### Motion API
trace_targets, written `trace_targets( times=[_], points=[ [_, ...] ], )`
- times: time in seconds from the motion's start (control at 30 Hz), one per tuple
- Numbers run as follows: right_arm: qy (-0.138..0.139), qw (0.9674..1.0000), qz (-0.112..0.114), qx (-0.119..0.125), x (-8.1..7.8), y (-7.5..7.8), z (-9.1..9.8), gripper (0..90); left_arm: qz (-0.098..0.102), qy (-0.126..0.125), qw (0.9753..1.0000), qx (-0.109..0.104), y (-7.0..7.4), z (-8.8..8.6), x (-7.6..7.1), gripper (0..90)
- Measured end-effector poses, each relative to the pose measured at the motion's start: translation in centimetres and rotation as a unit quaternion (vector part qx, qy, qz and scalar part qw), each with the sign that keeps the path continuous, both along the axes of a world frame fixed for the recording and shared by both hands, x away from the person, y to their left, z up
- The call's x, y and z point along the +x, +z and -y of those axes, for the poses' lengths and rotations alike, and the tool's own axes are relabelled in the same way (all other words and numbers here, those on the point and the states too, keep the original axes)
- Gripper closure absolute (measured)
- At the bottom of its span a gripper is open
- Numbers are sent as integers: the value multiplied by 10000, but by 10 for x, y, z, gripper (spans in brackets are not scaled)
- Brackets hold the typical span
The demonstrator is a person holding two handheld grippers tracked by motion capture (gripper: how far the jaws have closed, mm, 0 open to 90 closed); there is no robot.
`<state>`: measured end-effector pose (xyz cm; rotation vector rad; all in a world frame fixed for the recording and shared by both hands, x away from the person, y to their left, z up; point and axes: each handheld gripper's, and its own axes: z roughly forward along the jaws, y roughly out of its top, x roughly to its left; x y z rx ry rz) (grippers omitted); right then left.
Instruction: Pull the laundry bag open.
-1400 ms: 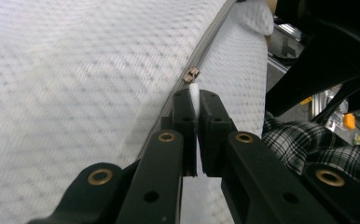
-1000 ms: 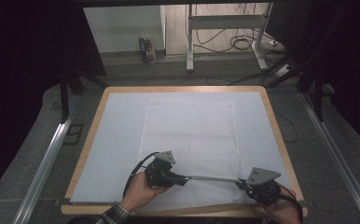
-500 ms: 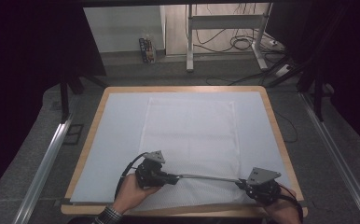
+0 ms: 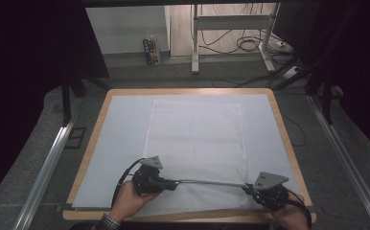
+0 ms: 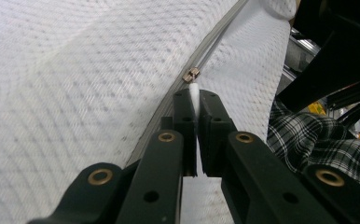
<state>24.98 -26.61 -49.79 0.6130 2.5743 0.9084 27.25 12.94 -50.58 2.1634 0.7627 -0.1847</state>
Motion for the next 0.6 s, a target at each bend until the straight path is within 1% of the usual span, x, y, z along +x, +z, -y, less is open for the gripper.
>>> trace_targets(
  times=[0.37, 0.57, 0.6],
  points=[
    [-13, 10000, -10, -10, 0, 0, 0, 843, -40, 147, 9999, -2, -2, -16, -4, 873],
    [-13, 10000, -17, -12, 0, 0, 0, 843, -22, 229, 9997, 87, -4, -22, -7, 872],
    [-17, 10000, -20, -7, 0, 0, 0, 843, -42, 245, 9997, 68, -4, -24, -8, 872]
  ],
)
